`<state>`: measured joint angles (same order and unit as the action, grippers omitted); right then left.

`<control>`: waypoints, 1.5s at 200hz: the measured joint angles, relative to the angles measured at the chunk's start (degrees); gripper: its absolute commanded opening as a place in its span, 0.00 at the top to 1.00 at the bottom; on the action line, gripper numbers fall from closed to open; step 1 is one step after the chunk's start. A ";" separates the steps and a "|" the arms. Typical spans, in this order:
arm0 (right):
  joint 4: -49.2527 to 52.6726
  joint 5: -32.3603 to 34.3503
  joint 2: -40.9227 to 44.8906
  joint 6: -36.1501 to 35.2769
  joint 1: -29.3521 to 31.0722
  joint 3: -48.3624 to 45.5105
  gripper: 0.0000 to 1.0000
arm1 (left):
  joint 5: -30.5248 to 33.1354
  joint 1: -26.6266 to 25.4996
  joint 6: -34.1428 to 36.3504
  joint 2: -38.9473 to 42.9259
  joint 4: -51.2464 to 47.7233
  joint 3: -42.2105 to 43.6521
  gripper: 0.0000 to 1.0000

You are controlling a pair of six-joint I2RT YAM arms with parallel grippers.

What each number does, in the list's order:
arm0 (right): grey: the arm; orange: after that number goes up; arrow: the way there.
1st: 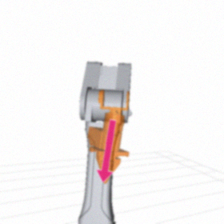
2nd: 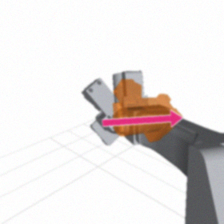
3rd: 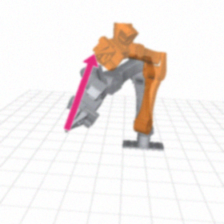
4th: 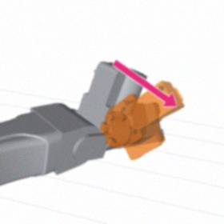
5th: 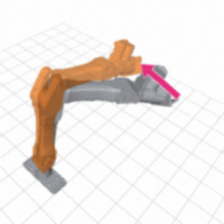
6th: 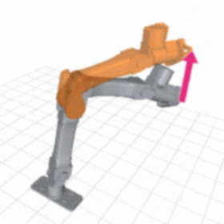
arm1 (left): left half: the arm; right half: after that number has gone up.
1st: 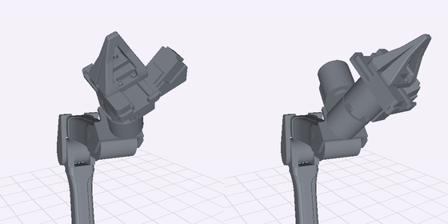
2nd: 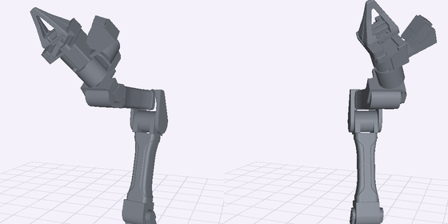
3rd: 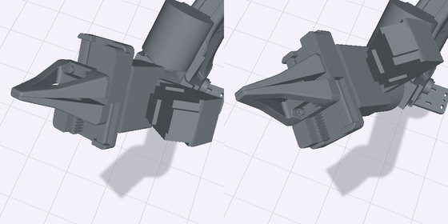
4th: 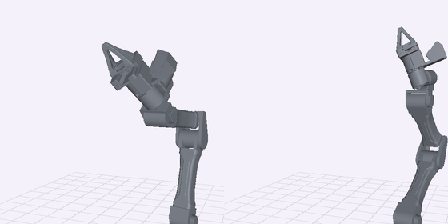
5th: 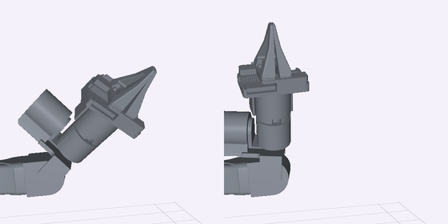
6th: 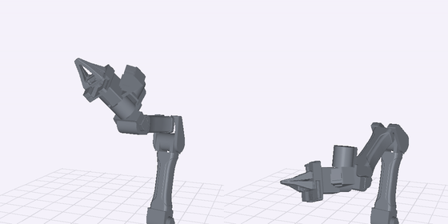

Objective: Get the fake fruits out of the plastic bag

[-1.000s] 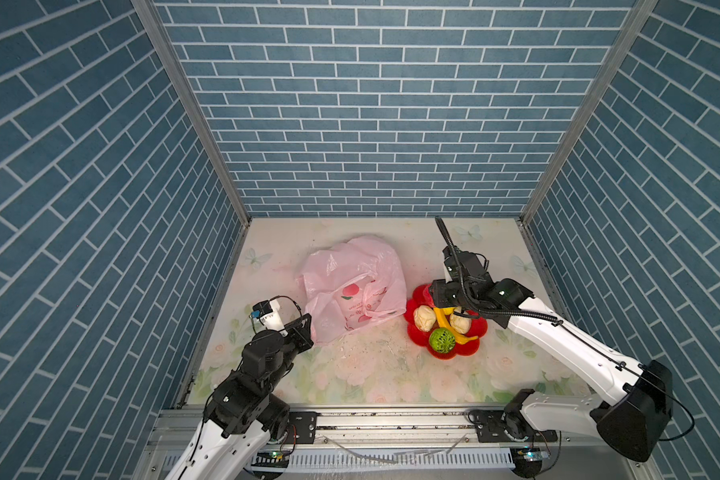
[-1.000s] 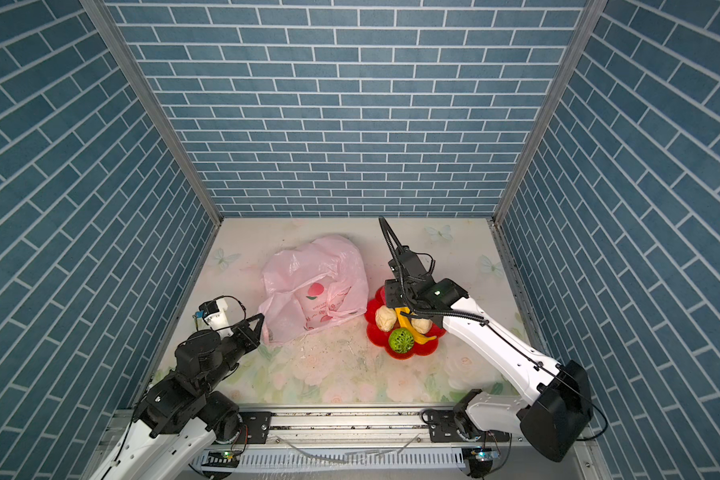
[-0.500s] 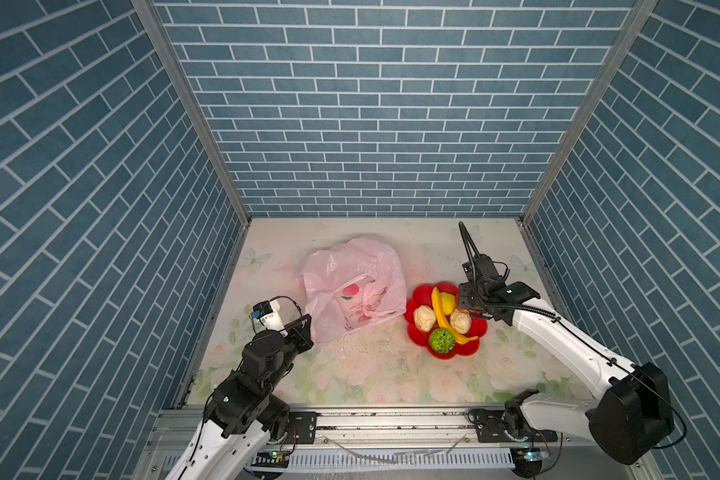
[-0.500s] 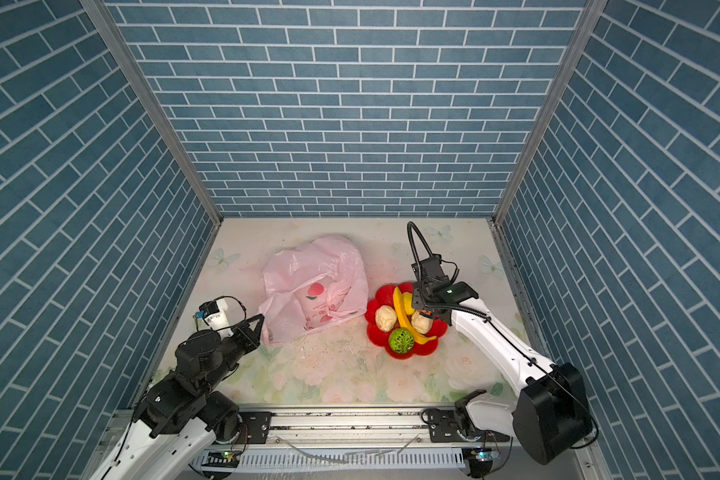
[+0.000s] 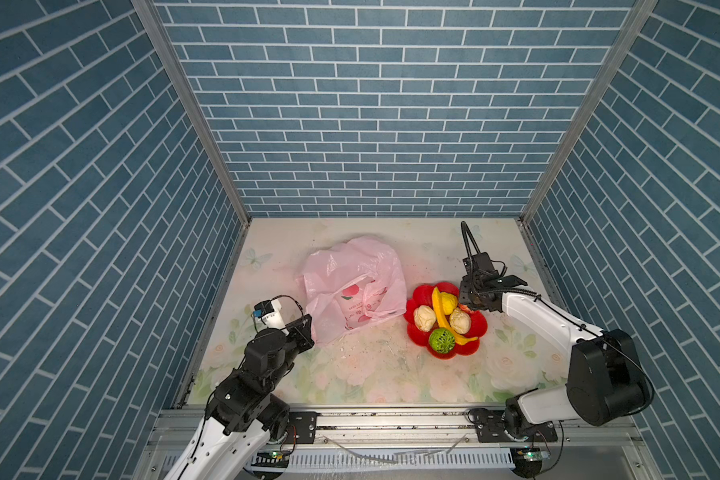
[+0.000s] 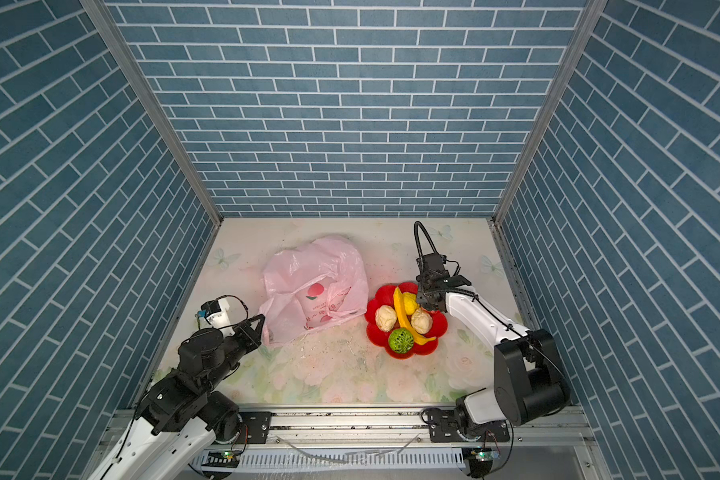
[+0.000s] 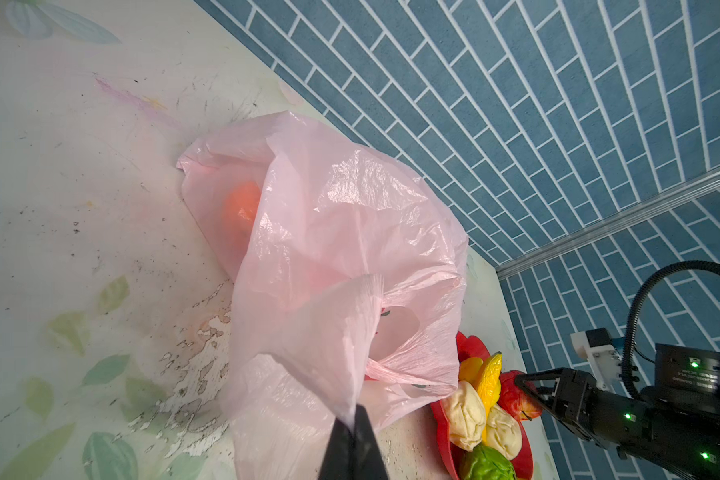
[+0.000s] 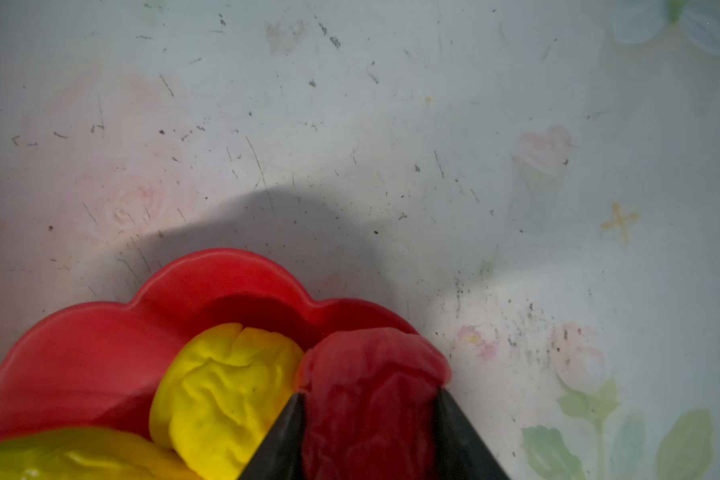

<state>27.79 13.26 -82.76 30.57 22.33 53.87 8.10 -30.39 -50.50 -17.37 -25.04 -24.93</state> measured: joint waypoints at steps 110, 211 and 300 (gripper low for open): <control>-2.16 -1.51 -2.21 -0.66 -0.17 0.00 0.53 | 0.13 0.00 1.38 -2.12 -1.86 -1.55 0.76; -1.66 -2.60 0.79 -2.38 -0.26 0.55 0.35 | -0.15 0.15 5.90 -9.77 -4.26 -5.97 0.42; -0.79 -3.93 8.68 -2.73 -0.26 2.97 0.35 | -1.73 2.19 14.03 -15.65 -10.27 -18.45 0.38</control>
<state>27.00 9.32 -74.08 27.83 22.06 56.84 6.37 -28.21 -36.47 -33.01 -35.31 -43.38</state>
